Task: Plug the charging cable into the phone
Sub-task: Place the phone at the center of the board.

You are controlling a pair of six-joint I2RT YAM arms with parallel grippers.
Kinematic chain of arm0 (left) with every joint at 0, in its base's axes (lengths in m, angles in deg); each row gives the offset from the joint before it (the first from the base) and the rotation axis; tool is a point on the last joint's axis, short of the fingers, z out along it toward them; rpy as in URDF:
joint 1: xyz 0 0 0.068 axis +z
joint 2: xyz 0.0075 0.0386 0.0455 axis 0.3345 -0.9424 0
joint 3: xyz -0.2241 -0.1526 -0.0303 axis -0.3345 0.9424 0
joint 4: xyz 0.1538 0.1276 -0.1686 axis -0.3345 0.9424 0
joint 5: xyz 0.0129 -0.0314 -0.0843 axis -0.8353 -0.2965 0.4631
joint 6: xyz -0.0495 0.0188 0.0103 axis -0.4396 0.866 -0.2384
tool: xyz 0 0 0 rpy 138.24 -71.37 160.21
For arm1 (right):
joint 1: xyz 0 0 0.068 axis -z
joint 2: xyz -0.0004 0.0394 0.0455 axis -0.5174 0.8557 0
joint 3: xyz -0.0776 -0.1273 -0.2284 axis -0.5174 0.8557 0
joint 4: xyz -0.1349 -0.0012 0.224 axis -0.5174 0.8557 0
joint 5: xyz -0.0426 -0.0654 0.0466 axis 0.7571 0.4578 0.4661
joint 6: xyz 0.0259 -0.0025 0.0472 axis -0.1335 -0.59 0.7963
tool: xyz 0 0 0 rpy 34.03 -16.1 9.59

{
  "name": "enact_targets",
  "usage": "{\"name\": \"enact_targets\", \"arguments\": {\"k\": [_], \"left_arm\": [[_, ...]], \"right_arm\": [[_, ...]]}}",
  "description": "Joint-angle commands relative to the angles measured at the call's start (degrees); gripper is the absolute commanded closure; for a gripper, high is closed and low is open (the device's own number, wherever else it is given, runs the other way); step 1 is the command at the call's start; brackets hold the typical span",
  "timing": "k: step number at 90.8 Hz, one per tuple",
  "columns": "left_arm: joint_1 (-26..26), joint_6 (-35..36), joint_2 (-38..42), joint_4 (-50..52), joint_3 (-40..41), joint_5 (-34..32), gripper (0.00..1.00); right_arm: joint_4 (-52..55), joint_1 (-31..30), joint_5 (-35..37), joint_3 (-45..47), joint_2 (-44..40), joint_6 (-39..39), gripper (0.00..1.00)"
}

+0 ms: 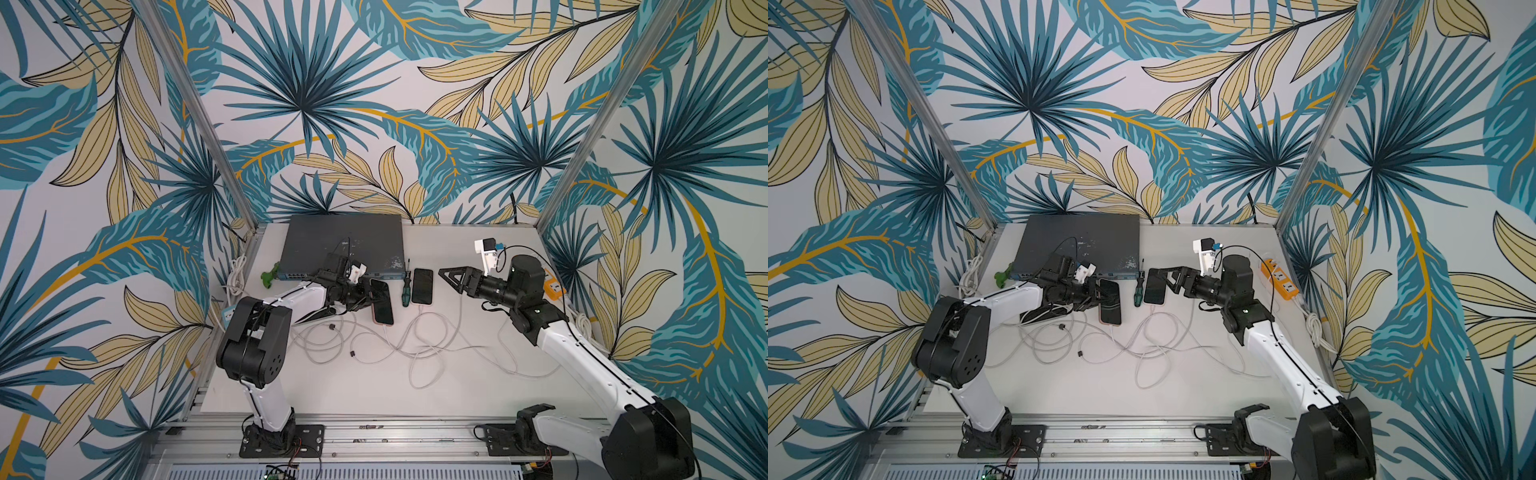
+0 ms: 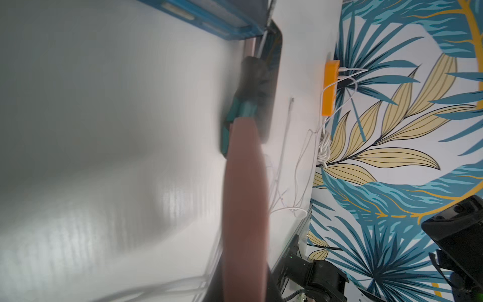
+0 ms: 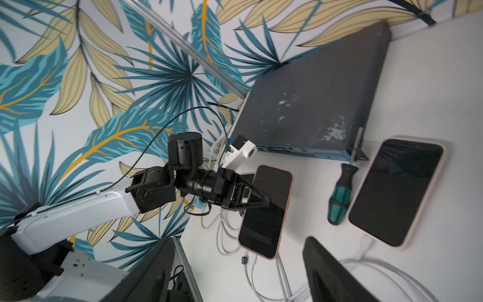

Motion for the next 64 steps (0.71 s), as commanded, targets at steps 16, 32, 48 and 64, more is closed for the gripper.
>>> {"name": "enact_targets", "arguments": {"k": [16, 32, 48, 64], "left_arm": [[0.39, 3.62, -6.36, 0.32, -4.84, -1.74, 0.68], [0.44, 7.04, -5.46, 7.21, -6.25, -5.15, 0.21], [0.40, 11.23, 1.57, 23.09, -8.85, -16.07, 0.05], [0.95, 13.89, 9.71, 39.97, -13.45, -38.00, 0.00]], "right_arm": [[16.57, 0.66, 9.20, -1.85, 3.78, -4.61, 0.24], [14.81, 0.59, 7.76, -0.59, 3.66, -4.24, 0.24], [13.97, 0.68, 6.58, -2.02, 4.89, -5.12, 0.23], [13.92, 0.59, 4.77, -3.30, 7.67, -5.97, 0.24]]}}
